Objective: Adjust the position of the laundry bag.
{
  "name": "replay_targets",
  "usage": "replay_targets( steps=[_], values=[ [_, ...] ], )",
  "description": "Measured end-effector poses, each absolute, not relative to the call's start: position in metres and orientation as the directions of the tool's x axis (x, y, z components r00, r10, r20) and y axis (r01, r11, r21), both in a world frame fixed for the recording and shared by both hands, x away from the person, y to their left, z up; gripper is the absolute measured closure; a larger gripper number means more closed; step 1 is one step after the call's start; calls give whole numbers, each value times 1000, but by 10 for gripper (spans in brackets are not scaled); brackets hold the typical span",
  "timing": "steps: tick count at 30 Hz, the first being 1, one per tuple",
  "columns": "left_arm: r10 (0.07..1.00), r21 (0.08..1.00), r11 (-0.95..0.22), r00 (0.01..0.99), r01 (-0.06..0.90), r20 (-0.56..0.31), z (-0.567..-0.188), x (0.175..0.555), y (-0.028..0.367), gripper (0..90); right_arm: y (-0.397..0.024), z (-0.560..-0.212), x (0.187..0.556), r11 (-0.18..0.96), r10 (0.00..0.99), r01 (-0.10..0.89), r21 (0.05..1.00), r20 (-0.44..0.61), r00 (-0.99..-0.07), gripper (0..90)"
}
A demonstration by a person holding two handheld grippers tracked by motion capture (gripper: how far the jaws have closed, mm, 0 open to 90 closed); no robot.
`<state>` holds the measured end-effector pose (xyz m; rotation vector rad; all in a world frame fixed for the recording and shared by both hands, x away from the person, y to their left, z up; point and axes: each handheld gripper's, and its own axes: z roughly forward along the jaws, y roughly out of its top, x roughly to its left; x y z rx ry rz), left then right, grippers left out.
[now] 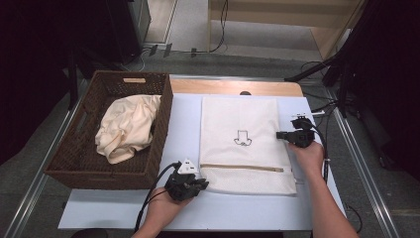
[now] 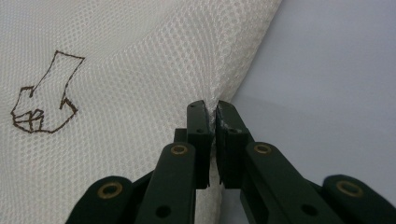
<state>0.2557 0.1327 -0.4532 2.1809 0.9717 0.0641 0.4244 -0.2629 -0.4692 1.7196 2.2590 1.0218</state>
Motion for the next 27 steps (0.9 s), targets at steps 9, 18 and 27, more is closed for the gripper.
replay_targets(
  steps=[9, 18, 27],
  values=[
    [647, 612, -447, 709, 652, -282, -458, 258, 134, 819, -261, -470, 425, 132, 892, 806, 577, 286, -350, 840],
    [620, 594, -469, 723, 653, -304, -452, 260, 141, 601, -262, -468, 425, 128, 888, 794, 594, 288, -358, 559],
    [602, 626, -448, 733, 638, -316, -437, 265, 143, 350, -262, -448, 407, 121, 867, 753, 647, 300, -397, 508]
  ],
)
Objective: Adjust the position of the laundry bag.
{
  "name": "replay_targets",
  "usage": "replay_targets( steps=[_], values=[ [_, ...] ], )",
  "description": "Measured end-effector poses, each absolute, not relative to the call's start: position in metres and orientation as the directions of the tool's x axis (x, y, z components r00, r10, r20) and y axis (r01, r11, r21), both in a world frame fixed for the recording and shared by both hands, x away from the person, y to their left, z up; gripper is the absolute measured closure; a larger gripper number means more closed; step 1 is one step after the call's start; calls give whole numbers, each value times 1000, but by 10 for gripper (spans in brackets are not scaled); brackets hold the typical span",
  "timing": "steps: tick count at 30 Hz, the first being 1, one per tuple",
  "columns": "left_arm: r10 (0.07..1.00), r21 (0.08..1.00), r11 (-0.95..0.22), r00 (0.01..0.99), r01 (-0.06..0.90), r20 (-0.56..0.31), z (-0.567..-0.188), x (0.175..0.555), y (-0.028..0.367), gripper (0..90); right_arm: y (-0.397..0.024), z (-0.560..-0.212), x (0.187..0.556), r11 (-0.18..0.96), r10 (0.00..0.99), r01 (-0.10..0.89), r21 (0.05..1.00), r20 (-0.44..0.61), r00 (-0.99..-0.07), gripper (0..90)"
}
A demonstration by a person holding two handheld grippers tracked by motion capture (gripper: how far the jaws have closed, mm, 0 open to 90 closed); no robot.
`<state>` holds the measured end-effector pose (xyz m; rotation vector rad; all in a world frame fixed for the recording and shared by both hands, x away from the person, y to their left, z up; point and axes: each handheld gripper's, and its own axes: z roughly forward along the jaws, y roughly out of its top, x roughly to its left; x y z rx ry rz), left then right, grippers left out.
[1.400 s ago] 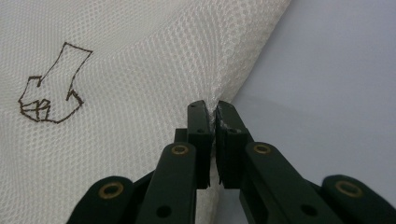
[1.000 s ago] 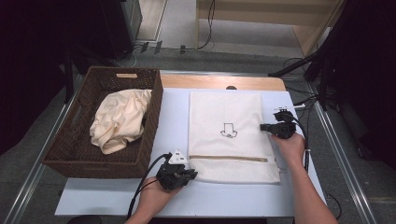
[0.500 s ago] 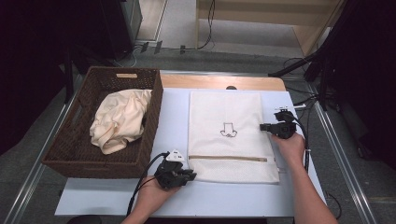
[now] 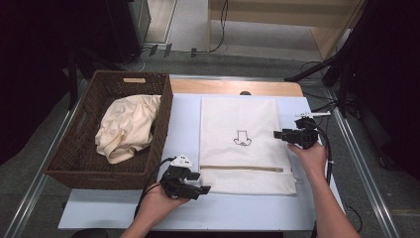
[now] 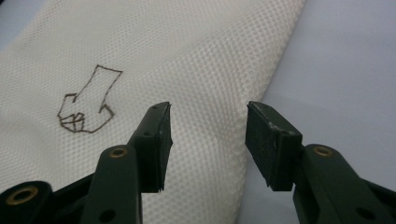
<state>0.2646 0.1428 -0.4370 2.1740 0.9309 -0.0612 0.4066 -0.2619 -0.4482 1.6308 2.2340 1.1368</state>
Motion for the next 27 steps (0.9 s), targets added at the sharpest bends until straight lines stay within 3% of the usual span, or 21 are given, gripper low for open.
replay_targets(
  steps=[27],
  values=[
    [523, 654, -472, 785, 591, -333, -414, 296, 122, 318, -240, -430, 324, 233, 813, 636, 736, 211, -542, 431]
  ],
)
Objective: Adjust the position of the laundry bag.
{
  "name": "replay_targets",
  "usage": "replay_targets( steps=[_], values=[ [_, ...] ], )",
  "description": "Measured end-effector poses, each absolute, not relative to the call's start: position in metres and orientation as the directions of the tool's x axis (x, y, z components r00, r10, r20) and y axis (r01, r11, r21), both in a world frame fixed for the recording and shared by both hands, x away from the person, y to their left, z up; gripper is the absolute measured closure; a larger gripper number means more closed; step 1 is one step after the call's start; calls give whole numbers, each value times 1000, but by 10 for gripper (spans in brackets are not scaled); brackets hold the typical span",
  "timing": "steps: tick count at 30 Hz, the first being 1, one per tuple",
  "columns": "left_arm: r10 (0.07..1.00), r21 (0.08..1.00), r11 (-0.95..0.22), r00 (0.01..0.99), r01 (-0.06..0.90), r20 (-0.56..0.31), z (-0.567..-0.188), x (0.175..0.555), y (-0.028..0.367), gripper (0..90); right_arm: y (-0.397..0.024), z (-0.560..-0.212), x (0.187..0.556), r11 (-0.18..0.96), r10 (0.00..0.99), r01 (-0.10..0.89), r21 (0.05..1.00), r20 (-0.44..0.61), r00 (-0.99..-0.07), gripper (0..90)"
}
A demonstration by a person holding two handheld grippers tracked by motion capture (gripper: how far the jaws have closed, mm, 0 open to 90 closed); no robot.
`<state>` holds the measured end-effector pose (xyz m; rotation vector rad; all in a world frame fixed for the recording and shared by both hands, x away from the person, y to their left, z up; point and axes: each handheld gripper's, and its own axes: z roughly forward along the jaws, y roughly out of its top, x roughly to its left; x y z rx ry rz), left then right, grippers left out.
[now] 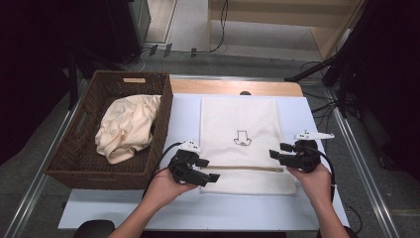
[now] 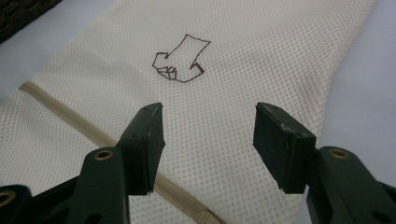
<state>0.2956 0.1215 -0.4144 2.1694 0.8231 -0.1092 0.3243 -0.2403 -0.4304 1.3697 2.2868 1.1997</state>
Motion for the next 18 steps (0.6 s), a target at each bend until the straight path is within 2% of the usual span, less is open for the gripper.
replay_targets(
  steps=[18],
  values=[
    [486, 676, -478, 810, 561, -328, -416, 310, 95, 334, -256, -436, 281, 216, 832, 637, 740, 202, -517, 418]
  ],
)
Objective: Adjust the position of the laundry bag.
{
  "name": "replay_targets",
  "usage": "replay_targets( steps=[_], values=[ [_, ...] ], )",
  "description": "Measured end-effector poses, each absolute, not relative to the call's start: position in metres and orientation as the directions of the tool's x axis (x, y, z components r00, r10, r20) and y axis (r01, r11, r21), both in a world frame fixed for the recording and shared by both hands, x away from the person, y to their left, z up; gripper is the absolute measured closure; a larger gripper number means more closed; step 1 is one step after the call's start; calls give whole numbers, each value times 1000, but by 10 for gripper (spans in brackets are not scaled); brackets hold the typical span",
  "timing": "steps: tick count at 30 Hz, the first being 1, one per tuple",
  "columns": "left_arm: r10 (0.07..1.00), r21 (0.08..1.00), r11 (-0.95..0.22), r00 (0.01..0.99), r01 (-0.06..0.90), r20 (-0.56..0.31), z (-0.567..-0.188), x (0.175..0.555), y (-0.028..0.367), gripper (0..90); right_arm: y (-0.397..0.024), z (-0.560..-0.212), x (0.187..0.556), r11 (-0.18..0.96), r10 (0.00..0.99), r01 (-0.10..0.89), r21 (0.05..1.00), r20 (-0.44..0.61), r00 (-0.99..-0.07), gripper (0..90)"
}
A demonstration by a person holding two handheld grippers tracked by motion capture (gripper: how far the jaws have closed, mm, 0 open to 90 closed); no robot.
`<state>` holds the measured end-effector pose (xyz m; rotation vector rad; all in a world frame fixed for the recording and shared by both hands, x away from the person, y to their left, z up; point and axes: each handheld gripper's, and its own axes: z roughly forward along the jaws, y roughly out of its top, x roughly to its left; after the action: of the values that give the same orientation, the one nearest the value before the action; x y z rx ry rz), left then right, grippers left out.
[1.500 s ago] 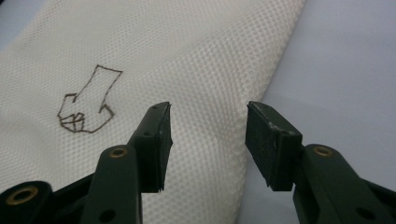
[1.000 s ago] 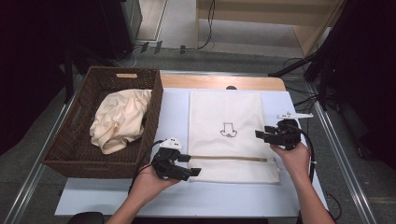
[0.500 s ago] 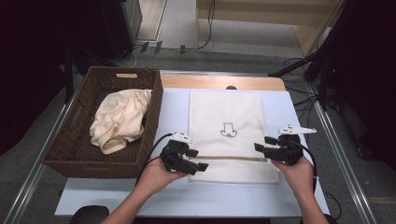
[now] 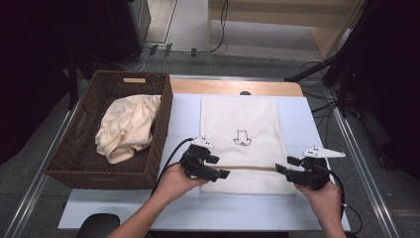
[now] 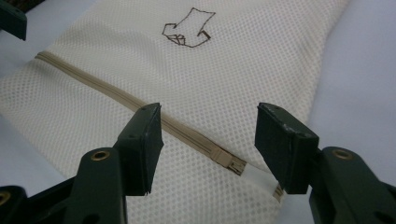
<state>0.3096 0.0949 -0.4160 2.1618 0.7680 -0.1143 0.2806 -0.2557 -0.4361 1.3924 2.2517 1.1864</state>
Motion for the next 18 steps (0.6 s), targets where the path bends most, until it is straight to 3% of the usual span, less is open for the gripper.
replay_targets(
  steps=[18],
  values=[
    [480, 674, -496, 819, 548, -313, -429, 314, 81, 349, -278, -448, 270, 200, 862, 661, 723, 191, -470, 475]
  ],
)
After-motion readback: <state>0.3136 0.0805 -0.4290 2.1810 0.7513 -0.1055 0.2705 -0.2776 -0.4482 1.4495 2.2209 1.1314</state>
